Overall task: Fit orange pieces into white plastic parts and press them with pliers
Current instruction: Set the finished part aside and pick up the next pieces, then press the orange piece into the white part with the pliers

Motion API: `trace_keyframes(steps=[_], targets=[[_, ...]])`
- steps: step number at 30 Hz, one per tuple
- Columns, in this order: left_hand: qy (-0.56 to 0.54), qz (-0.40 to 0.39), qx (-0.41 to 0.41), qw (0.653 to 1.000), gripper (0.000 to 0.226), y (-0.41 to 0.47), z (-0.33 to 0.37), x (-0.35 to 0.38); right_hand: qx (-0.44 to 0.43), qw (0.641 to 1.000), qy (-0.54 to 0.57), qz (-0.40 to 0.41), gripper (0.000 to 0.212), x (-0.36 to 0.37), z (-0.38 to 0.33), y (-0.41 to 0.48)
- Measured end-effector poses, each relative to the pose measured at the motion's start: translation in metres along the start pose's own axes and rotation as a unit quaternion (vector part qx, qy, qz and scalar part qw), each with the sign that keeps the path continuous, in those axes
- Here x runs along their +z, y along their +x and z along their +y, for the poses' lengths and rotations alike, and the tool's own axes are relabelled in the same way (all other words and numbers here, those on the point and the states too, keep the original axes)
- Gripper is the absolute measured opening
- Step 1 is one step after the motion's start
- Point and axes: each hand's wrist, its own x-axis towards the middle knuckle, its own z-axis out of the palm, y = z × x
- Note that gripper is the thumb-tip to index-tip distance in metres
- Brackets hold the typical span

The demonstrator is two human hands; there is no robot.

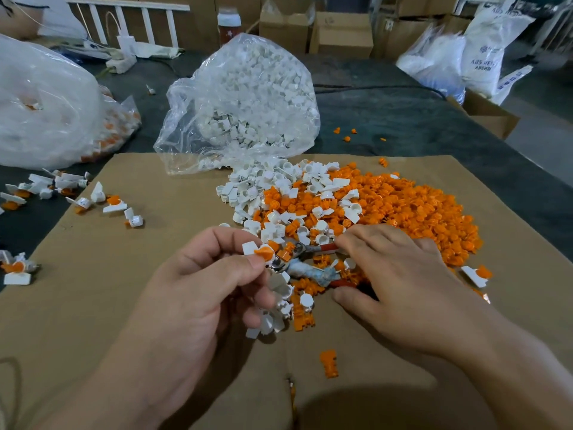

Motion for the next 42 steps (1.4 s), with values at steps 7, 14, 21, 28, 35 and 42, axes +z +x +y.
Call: trace_keyframes(steps=[7, 14, 21, 28, 35, 42], targets=[[0.008, 0.009, 0.008, 1.0, 0.01, 0.005, 0.0, -0.006, -0.004, 0.999, -0.033, -0.008, 0.095, -0.003, 0.001, -0.002], [0.012, 0.017, 0.013, 1.0, 0.01, 0.006, -0.001, -0.007, -0.006, 1.0, -0.007, 0.008, 0.084, -0.006, -0.002, 0.002], [0.021, 0.018, 0.011, 1.0, 0.01, 0.006, 0.0, -0.007, 0.038, 0.991, -0.089, 0.091, 0.058, -0.004, -0.011, -0.003], [0.013, 0.027, 0.015, 0.999, 0.01, 0.007, -0.001, -0.008, 0.067, 0.98, -0.079, 0.17, 0.044, -0.01, -0.012, -0.005], [0.01, 0.024, 0.019, 0.999, 0.01, 0.006, 0.0, -0.008, 0.067, 0.975, -0.069, 0.202, 0.048, -0.013, -0.008, -0.009], [0.014, 0.024, 0.017, 0.999, 0.01, 0.006, 0.0, -0.008, 0.051, 0.97, 0.136, 0.195, 0.049, -0.015, -0.01, -0.01]])
